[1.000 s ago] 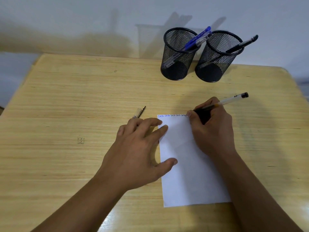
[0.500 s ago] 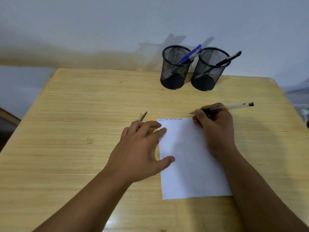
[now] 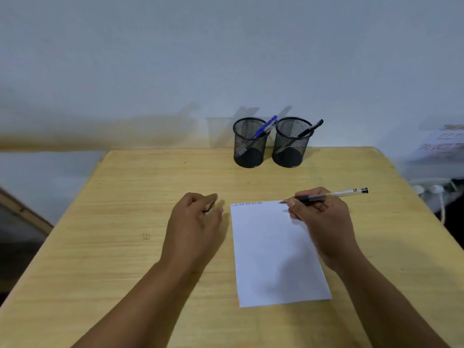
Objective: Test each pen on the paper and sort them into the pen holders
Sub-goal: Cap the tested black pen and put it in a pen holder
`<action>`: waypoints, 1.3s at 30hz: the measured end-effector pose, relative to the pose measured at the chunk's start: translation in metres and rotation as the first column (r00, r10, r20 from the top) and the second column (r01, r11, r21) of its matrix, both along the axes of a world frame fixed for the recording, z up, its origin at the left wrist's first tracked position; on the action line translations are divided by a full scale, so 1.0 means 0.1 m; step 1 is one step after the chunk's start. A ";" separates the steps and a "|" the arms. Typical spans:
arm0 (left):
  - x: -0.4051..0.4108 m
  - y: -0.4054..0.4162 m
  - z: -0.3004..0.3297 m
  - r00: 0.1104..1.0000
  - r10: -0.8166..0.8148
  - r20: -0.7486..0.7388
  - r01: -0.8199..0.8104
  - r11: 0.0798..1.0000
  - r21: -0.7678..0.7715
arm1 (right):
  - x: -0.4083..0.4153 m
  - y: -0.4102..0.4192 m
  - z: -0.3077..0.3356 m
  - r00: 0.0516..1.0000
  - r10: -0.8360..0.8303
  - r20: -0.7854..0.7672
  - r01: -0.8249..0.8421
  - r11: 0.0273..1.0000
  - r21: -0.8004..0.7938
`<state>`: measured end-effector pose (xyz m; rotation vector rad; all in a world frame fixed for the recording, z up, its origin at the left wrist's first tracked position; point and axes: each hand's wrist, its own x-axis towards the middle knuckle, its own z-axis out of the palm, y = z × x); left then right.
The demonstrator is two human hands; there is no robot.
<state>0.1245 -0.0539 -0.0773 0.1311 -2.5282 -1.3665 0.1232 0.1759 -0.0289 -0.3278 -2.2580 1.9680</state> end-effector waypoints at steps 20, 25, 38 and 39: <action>0.07 0.26 0.45 0.982 -0.178 0.068 0.166 0.974 0.157 | 0.24 -0.02 0.27 0.991 0.084 -0.104 -0.100 0.981 -0.164; 0.08 0.36 0.60 0.979 -0.206 -0.003 0.203 0.966 0.161 | 0.26 -0.04 0.35 0.981 0.099 -0.164 -0.120 0.985 -0.122; 0.08 0.50 0.70 0.948 -0.297 -0.115 0.312 0.937 0.156 | 0.26 -0.01 0.30 0.982 0.117 -0.149 -0.117 0.993 0.011; 0.08 0.51 0.70 0.942 -0.311 -0.126 0.327 0.933 0.149 | 0.27 -0.02 0.29 0.983 0.119 -0.139 -0.118 0.993 0.019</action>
